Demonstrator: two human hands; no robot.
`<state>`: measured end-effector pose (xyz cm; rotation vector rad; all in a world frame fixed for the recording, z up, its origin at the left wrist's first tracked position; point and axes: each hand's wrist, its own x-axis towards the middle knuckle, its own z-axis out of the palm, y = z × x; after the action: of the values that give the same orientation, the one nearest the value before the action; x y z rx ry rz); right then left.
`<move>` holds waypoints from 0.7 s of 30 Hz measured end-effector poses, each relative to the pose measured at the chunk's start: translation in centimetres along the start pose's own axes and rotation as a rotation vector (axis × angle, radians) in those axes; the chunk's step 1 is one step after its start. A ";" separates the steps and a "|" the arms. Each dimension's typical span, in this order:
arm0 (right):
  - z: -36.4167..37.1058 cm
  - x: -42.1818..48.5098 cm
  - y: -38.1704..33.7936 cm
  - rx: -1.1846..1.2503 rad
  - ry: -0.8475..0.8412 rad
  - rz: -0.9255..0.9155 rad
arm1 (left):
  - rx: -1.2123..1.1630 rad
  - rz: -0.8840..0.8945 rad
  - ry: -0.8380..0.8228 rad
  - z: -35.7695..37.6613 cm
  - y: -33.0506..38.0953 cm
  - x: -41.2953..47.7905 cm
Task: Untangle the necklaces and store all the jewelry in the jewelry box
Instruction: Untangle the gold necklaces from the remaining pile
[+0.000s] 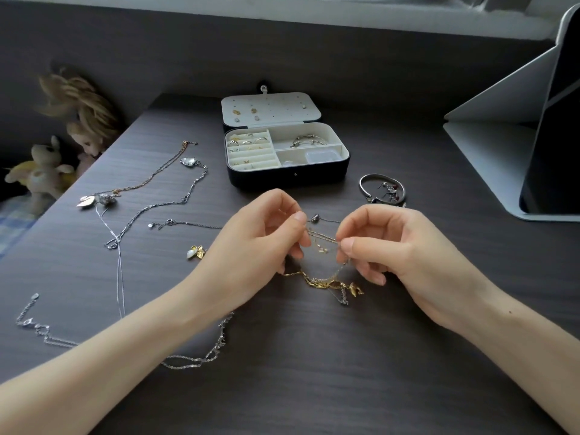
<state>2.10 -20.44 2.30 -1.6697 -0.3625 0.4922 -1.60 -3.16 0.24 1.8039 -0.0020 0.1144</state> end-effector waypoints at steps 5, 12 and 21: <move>0.0 0.2 0.0 0.015 0.027 -0.036 | -0.078 0.031 -0.001 0.1 -0.3 0.3; 0.1 0.0 0.1 -0.218 0.057 -0.075 | 0.183 0.096 0.059 -0.1 -0.8 0.0; -0.7 -0.8 0.2 -0.718 0.047 -0.208 | 0.648 0.261 0.185 -0.4 -1.0 -0.2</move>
<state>1.78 -21.41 2.30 -2.2942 -0.7291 0.1654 -1.74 -2.58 -0.66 2.4261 -0.0761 0.5160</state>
